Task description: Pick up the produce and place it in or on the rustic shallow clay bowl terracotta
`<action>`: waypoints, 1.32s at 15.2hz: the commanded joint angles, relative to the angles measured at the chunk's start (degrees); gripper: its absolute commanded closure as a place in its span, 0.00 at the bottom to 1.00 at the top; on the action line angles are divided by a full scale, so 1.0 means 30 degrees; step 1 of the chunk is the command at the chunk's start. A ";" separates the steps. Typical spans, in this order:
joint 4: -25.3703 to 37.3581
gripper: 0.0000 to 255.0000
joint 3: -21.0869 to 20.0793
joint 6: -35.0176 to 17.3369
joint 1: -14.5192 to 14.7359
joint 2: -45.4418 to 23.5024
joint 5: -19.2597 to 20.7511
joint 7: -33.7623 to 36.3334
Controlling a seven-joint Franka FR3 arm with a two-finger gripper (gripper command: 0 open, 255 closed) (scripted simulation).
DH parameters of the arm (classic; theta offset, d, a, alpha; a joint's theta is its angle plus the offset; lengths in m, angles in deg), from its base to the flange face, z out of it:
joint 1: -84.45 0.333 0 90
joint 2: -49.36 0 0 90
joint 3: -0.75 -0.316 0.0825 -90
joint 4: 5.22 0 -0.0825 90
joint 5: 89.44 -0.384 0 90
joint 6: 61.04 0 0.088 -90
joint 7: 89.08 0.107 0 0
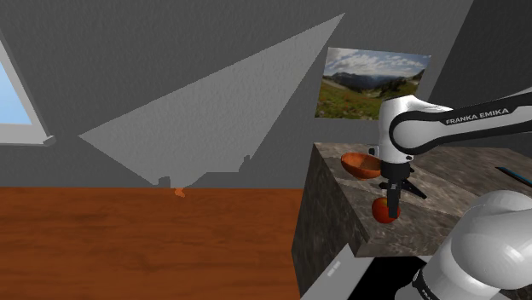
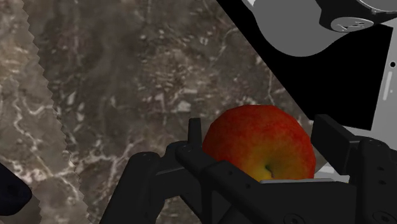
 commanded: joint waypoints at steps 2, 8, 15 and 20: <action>-0.0005 1.00 0.0000 -0.0005 0.0005 -0.0011 -0.0004 0.0003; -0.0017 1.00 0.0002 -0.0008 -0.0001 -0.0002 0.0002 0.0001; 0.1228 1.00 -0.0538 0.2379 0.0095 0.1157 -0.0499 -0.0098; 0.2240 1.00 -0.0890 0.3925 0.0178 0.1699 -0.0828 -0.0166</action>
